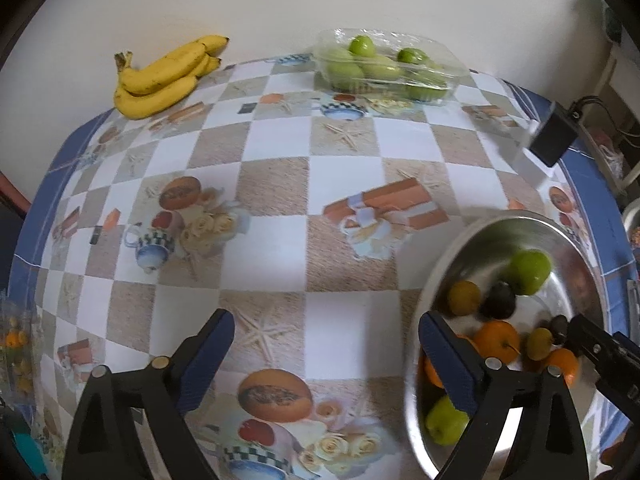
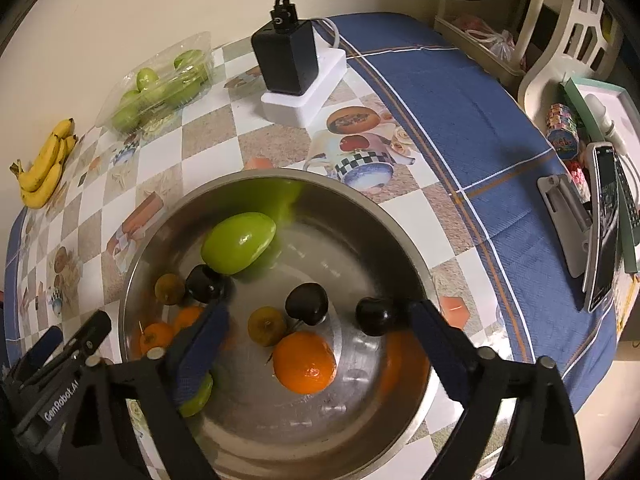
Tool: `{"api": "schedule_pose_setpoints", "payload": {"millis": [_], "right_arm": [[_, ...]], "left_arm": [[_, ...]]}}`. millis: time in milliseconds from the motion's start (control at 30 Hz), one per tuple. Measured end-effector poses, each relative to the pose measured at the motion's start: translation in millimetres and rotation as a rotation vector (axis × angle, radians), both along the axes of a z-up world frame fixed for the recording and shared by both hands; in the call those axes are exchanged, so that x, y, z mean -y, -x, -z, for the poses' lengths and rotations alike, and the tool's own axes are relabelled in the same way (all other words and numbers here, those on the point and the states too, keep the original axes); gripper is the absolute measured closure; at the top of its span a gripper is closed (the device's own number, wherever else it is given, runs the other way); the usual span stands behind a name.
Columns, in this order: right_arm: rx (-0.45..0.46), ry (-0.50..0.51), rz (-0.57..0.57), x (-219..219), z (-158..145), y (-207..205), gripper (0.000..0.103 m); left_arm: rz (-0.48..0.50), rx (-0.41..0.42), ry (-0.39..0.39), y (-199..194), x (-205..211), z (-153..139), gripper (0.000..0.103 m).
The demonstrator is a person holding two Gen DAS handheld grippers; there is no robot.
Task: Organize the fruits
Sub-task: 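Withdraw both open tools back from the basin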
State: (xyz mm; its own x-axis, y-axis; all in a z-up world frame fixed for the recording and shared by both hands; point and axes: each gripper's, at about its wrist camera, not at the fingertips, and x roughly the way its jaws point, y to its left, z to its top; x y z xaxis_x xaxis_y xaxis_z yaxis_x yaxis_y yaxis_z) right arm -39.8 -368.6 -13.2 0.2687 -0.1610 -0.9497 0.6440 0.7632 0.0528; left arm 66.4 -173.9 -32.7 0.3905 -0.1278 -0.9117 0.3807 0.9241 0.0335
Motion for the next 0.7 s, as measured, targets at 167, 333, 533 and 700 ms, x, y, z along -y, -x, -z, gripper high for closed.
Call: {"api": "schedule_pose_setpoints", "payload": {"millis": [167,333,533,700], "right_arm": [[-0.003,0.02,-0.02,-7,0,-4,0.0],[0.002,0.011,-0.039,-14,-1,-6,0.0],[-0.013,0.025,-0.075,-26,0,-11,0.0],[-0.018,0.024,-0.119,-42,-1,-17,0.0]], "left_arm": [[-0.056,0.068,-0.142,-4,-5,2,0.008],[-0.082,0.068,-0.109,-8,-17,1,0.008],[-0.104,0.065,-0.105,-8,-28,-1,0.008],[-0.122,0.067,-0.128,-7,-44,0,0.008]]}}
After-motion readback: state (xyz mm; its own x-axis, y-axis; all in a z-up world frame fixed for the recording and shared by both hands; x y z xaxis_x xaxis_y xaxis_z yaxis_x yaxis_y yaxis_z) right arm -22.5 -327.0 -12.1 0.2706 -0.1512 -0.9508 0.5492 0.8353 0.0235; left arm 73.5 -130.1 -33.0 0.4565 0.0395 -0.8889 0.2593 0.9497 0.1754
